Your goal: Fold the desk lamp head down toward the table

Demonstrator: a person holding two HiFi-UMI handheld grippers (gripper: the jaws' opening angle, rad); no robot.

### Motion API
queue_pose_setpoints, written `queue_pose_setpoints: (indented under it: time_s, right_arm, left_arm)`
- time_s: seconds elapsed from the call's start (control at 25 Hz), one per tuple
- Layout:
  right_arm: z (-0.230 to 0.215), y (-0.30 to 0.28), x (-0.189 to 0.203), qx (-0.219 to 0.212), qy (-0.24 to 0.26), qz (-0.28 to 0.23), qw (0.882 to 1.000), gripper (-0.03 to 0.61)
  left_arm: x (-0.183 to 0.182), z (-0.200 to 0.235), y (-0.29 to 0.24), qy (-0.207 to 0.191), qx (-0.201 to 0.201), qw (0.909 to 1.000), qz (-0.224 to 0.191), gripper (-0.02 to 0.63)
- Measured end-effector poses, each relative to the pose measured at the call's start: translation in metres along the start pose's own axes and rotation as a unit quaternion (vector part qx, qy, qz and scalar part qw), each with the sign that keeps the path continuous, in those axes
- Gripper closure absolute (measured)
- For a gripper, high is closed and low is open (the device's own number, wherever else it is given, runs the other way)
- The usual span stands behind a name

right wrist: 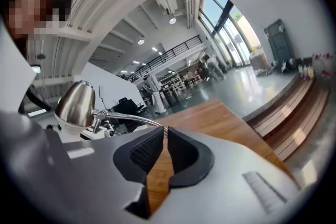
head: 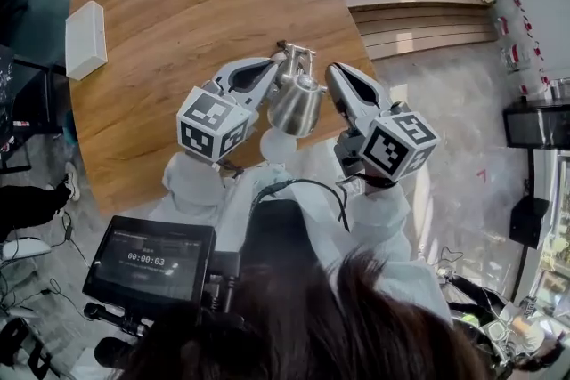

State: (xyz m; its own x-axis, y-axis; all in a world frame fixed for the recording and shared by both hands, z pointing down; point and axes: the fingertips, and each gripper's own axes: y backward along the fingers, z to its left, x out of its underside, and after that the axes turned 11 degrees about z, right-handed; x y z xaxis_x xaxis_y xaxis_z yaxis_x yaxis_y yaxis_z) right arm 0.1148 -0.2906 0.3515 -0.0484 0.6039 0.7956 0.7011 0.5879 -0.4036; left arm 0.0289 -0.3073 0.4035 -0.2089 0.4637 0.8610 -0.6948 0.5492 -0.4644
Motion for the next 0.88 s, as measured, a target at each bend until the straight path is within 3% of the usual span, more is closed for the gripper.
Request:
queue_pose_setpoints:
  time_s: [0.2,0.28,0.44,0.6,0.88]
  right_arm:
    - [0.003,-0.025,-0.010,-0.129,-0.104,0.030,0.986,0.534]
    - [0.002,-0.026,-0.011,-0.173,-0.138,0.040,0.974,0.529]
    - [0.001,-0.025,-0.012,-0.270,-0.257,0.050,0.926,0.452]
    - [0.008,-0.024,-0.011,-0.329,-0.348,0.073,0.875,0.419]
    - [0.023,-0.035,-0.017,-0.388,-0.383,0.109,0.831,0.417]
  left_arm:
    - [0.010,0.017,-0.028,-0.002,0.042,0.9990,0.014,0.606]
    - [0.015,0.021,-0.037,-0.009,0.048,0.9986,0.022,0.568]
    - [0.018,0.027,-0.048,-0.015,0.055,0.9979,0.030,0.509]
    - [0.025,0.017,-0.057,-0.039,0.084,0.9944,0.051,0.472]
    - [0.022,0.010,-0.082,-0.050,0.103,0.9911,0.068,0.469]
